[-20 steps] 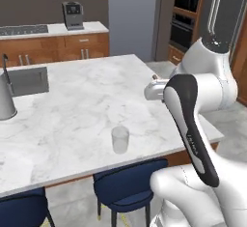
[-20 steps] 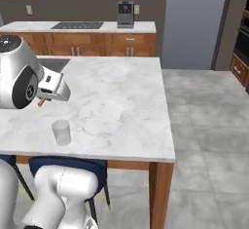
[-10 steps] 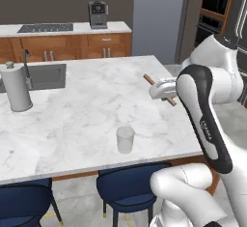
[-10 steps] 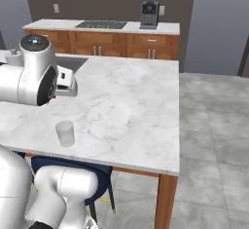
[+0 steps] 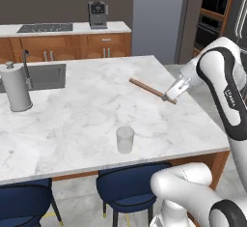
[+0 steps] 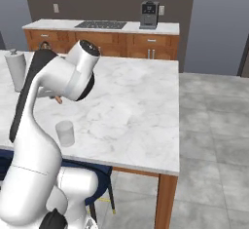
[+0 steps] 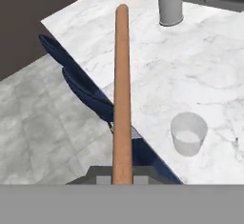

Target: Take a straw from the drawer in front and place it inside the glass cup on the dining counter.

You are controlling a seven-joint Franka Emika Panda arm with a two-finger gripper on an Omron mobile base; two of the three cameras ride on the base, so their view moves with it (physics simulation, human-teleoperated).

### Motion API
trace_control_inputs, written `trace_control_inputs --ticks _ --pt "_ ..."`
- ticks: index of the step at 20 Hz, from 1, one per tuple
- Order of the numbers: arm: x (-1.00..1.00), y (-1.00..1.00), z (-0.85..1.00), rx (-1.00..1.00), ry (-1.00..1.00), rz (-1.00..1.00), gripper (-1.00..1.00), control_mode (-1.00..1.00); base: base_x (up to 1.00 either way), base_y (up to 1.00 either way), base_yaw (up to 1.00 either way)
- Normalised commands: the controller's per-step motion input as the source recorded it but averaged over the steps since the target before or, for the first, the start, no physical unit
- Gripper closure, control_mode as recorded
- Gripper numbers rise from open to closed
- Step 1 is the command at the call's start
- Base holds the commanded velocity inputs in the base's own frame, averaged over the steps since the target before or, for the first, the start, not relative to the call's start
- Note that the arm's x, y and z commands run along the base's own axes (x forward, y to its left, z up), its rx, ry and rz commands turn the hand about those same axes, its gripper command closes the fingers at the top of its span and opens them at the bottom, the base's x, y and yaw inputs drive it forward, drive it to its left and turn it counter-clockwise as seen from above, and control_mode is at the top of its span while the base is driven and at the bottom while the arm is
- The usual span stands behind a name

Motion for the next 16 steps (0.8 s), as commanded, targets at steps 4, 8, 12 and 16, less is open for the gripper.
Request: trace_control_inputs --ticks 4,8,12,16 --pt "0.0 0.55 -0.4 0.11 -0.14 0.46 1.0 -1.0 0.0 0.0 0.0" --pt "0.21 0.43 -0.2 0.18 -0.05 0.33 1.0 -1.0 0.0 0.0 0.0" --pt "0.39 0.0 0.0 0.31 0.07 0.2 1.0 -1.0 0.0 0.0 0.0" --pt "0.27 0.0 -0.11 0.39 0.2 0.16 1.0 -1.0 0.0 0.0 0.0"
